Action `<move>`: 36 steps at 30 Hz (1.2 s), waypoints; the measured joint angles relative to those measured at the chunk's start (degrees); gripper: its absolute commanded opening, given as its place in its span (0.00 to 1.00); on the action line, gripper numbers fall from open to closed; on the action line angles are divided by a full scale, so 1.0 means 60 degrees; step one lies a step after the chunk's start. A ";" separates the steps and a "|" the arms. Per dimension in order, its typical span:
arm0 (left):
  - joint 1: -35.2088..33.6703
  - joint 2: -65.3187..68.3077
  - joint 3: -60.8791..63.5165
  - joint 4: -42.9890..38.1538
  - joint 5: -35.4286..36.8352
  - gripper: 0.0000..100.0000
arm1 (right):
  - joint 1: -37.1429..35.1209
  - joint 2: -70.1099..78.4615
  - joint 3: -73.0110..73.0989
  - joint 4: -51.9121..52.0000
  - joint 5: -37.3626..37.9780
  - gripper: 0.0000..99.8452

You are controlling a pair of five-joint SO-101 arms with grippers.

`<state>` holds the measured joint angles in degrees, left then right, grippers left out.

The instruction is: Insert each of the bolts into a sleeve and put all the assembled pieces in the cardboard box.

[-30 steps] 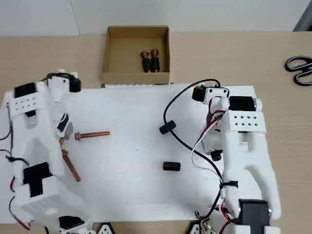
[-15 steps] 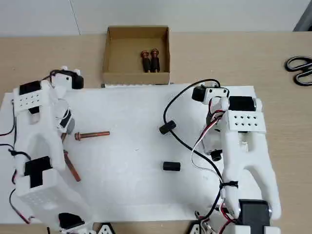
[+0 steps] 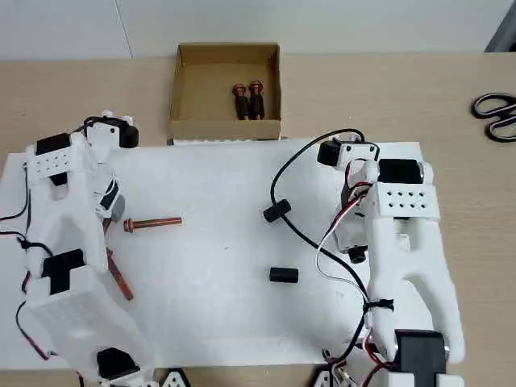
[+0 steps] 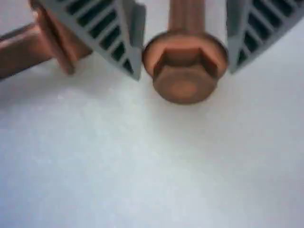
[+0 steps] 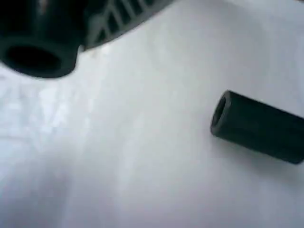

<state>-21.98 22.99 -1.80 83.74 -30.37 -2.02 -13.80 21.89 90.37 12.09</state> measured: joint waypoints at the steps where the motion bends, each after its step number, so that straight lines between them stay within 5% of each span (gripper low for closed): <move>1: 0.0000 0.0000 0.0000 0.0000 0.0000 0.10 | 0.0000 0.0000 0.0000 -0.0015 0.0000 0.00; 17: 0.0000 0.0044 -0.1905 0.1744 0.0000 0.10 | -0.0147 0.0000 0.0000 -0.0161 0.0000 0.00; 36: -0.0117 0.0073 -0.1934 0.2212 0.0000 0.10 | -0.0586 0.0000 0.0000 -0.0234 0.0000 0.00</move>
<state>-22.68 23.43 -13.41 97.01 -30.37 -5.54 -13.80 21.89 88.97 12.09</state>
